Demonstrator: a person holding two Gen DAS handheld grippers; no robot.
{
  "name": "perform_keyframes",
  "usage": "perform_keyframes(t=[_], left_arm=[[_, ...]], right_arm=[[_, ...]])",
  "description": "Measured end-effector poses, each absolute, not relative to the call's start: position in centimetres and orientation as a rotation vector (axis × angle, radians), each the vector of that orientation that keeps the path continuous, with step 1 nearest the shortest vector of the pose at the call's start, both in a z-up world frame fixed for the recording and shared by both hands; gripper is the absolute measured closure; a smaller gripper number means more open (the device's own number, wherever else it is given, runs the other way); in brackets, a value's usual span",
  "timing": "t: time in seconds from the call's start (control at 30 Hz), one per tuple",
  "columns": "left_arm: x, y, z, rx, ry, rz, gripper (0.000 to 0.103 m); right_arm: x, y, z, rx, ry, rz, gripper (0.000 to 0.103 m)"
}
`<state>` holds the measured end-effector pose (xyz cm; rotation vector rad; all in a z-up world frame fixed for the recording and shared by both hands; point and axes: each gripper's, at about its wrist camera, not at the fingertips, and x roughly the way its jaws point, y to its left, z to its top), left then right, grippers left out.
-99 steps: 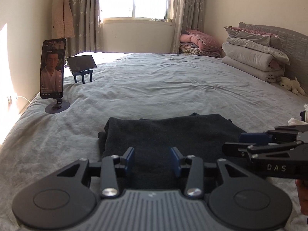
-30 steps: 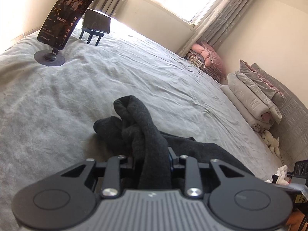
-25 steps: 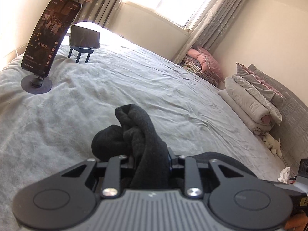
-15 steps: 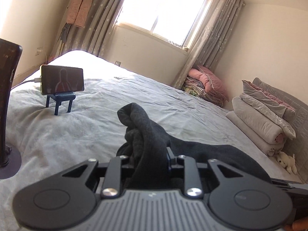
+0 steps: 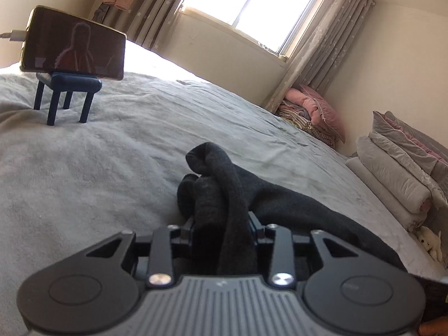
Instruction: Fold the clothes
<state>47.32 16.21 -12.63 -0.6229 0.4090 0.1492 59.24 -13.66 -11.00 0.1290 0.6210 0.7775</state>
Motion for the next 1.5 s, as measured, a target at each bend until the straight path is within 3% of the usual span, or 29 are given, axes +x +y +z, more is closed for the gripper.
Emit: perform_keyframes(t=[0.1, 0.2, 0.43, 0.7, 0.77, 0.9, 0.97, 1.33, 1.4, 1.5], left_arm=[[46.7, 16.4, -12.1, -0.644, 0.398, 0.155, 0.048], [45.7, 14.9, -10.2, -0.523, 0.361, 0.27, 0.031], [44.7, 11.9, -5.9, -0.323, 0.264, 0.262, 0.032], [46.9, 9.3, -9.6, -0.177, 0.43, 0.136, 0.034], [46.7, 9.8, -10.1, -0.185, 0.436, 0.138, 0.033], [46.8, 8.7, -9.6, -0.108, 0.456, 0.199, 0.033], [46.3, 7.4, -8.7, -0.063, 0.47, 0.237, 0.033], [40.5, 2.2, -3.0, -0.098, 0.659, 0.372, 0.032], [38.3, 0.9, -1.6, -0.109, 0.67, 0.388, 0.029], [34.9, -0.9, 0.5, -0.129, 0.684, 0.414, 0.023]], right_arm=[[59.5, -14.7, -10.4, 0.203, 0.647, 0.794, 0.047], [58.3, -14.6, -8.5, 0.128, 0.593, 0.766, 0.03], [56.3, -14.4, -4.4, 0.064, 0.417, 0.728, 0.029], [54.9, -10.7, -8.3, -0.098, 0.45, 0.739, 0.046], [55.1, -11.7, -8.9, -0.111, 0.439, 0.724, 0.059], [54.9, -12.6, -8.1, -0.117, 0.444, 0.673, 0.062], [54.0, -12.7, -6.9, -0.147, 0.439, 0.642, 0.054], [47.9, -15.4, -0.7, -0.125, 0.555, 0.641, 0.041], [46.0, -16.0, 0.5, -0.143, 0.565, 0.642, 0.039], [42.9, -17.2, 2.2, -0.156, 0.577, 0.646, 0.029]])
